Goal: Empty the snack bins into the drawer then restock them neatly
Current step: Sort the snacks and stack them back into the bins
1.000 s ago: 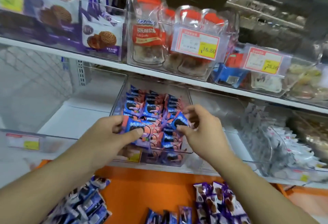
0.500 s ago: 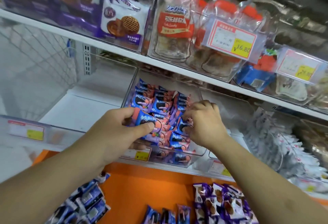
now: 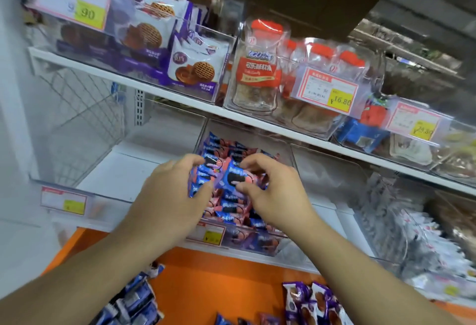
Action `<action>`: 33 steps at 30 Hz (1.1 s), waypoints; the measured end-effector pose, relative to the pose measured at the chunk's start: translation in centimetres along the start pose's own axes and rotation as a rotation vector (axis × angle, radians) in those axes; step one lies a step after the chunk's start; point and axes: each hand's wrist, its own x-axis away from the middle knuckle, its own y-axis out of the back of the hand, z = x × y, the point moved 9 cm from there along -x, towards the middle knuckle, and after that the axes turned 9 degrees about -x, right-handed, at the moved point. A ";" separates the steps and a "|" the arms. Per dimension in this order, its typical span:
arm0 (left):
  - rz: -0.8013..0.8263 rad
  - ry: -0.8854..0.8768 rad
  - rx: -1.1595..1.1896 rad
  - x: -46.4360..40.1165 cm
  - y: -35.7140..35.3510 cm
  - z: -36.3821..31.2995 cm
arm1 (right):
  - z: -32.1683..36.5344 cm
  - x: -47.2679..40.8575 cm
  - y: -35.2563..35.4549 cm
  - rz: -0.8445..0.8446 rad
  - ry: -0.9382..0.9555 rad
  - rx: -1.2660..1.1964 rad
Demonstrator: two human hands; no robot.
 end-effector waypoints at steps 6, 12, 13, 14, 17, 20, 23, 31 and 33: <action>0.143 -0.087 -0.216 -0.1 -1.5 1.0 | -5.3 -4.0 -3.1 0.006 -0.003 0.317; 0.103 -0.110 -0.137 -0.4 -1.5 1.0 | -5.9 -5.9 -4.7 -0.034 0.094 0.563; 0.103 -0.102 -0.164 -0.5 -1.5 1.1 | -6.0 -5.9 -4.8 -0.020 0.086 0.571; 0.095 -0.093 -0.204 -0.6 -1.4 1.2 | -6.0 -5.8 -4.7 -0.008 0.074 0.572; 0.053 -0.157 -0.264 -0.1 -0.6 0.1 | -5.1 -4.1 -3.5 -0.006 0.076 0.502; 0.192 -0.289 -0.089 2.1 -0.8 -2.2 | -2.1 0.9 -1.1 -0.036 0.228 0.337; 0.483 -0.304 0.050 5.7 -4.1 -2.6 | -0.6 7.9 -0.5 0.118 0.309 0.191; 0.916 -0.134 -0.156 14.1 -20.7 5.4 | -20.3 22.4 -9.9 0.756 -0.268 0.294; 0.941 -0.092 -0.207 15.1 -24.6 7.5 | -25.9 24.1 -11.3 0.822 -0.394 0.335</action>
